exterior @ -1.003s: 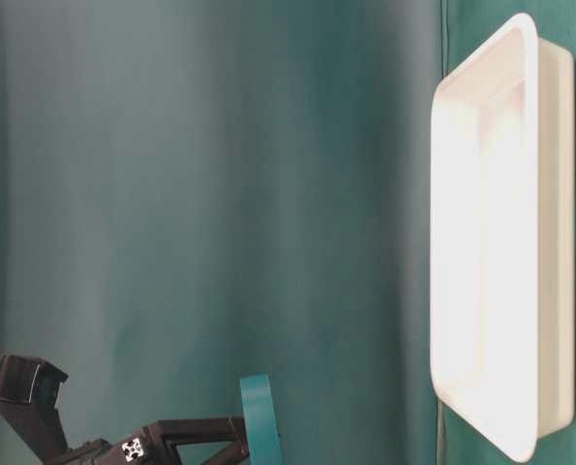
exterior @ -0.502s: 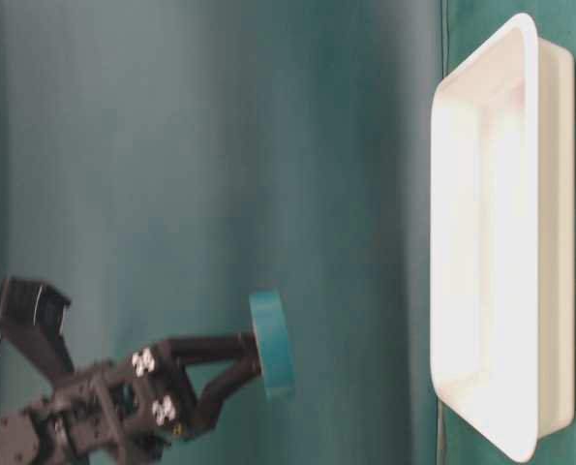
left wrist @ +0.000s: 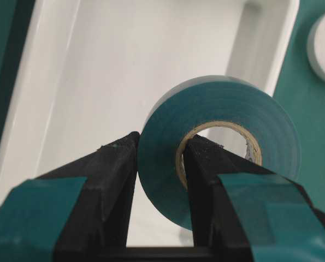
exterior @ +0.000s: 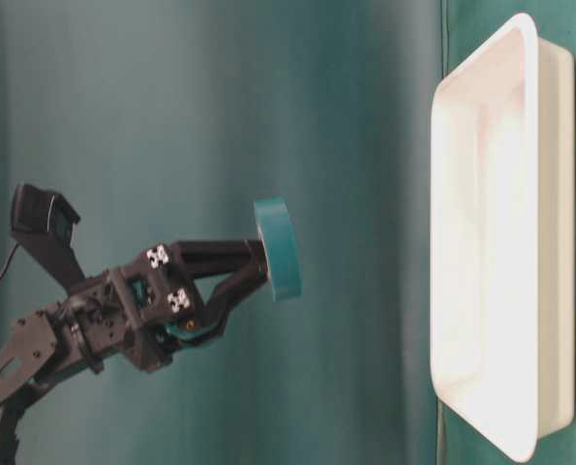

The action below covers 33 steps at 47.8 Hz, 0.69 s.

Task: Pick up the tape from a random location and place it into the white case.
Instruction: 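Lift the teal roll with the left gripper and carry it over the tray, then lower the teal roll into the tray and open the left gripper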

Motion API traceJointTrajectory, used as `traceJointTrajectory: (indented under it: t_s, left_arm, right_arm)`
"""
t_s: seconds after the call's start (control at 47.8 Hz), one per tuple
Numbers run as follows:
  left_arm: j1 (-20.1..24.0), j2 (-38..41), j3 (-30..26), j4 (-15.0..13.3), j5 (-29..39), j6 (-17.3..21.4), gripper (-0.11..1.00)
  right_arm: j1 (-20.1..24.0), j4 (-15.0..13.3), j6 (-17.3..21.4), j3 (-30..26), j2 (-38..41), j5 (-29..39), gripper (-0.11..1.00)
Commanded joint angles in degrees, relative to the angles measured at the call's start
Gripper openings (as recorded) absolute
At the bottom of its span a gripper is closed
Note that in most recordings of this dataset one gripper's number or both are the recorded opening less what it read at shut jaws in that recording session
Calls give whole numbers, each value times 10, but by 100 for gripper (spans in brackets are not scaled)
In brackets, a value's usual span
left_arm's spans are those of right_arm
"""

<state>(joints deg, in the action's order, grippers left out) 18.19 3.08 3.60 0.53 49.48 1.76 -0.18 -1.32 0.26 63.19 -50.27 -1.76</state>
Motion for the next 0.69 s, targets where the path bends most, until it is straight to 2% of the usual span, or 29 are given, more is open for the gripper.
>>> traceJointTrajectory:
  t_s: [0.0, 0.669]
  left_arm:
    - [0, -4, -21, 1, -2, 0, 20]
    - [0, -4, -16, 2, 2, -1, 20]
  right_arm:
    - [-1, -1, -1, -17, 2, 1, 90]
    - [-1, -1, -1, -18, 2, 5, 90]
